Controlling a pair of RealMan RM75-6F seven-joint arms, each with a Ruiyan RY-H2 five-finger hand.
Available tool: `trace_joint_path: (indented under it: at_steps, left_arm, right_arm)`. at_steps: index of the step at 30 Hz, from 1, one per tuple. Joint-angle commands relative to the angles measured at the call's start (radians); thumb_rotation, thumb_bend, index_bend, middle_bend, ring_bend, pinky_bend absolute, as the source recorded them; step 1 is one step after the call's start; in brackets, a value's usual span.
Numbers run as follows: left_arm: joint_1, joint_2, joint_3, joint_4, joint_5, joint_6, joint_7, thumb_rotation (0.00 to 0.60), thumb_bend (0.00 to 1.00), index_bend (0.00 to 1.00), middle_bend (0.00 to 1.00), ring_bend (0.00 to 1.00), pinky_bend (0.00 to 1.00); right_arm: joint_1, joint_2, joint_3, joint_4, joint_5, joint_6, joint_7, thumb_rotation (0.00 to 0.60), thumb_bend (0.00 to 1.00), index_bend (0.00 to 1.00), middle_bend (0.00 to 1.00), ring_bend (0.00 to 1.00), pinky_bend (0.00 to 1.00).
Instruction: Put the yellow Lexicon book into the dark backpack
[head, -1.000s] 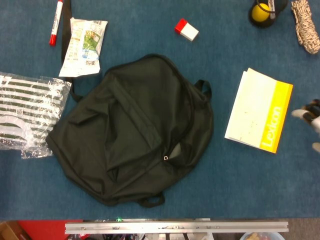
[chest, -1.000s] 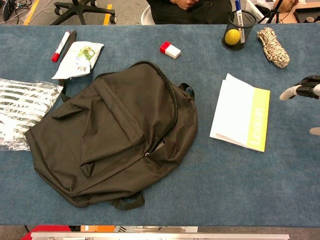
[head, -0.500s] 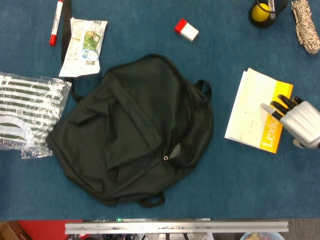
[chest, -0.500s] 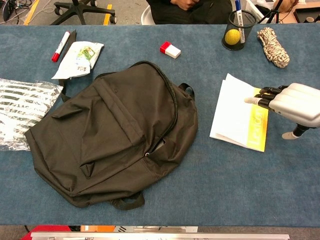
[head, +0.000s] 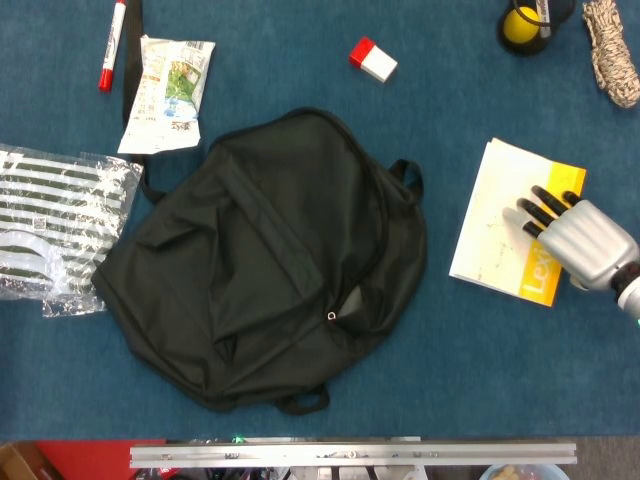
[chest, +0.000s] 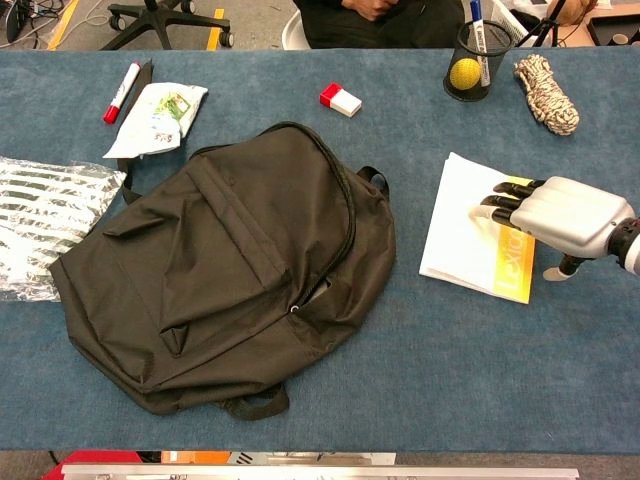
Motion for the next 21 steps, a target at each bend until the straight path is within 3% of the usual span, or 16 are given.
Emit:
trace_joint_path:
  at_steps: [1,12,21]
  left_arm:
    - [0.001,-0.001,-0.001,0.001,-0.001,0.000,-0.002,0.600,0.29,0.25,0.23,0.22,0.25]
    - [0.007,-0.002,-0.007,0.005,0.000,0.010,-0.015,0.600,0.29,0.25,0.23,0.22,0.25]
    - [0.007,-0.004,-0.010,0.010,0.004,0.011,-0.019,0.600,0.29,0.25,0.23,0.22,0.24]
  right_arm:
    - [0.008,-0.008,-0.002,0.006,0.009,-0.007,-0.005,0.600,0.08,0.00,0.11,0.05,0.25]
    - [0.038,-0.036,-0.003,0.020,0.053,-0.028,-0.030,0.600,0.08,0.00,0.11,0.05,0.25]
    - [0.058,-0.032,-0.005,0.004,0.093,-0.041,-0.037,0.600,0.30,0.00,0.13,0.05,0.24]
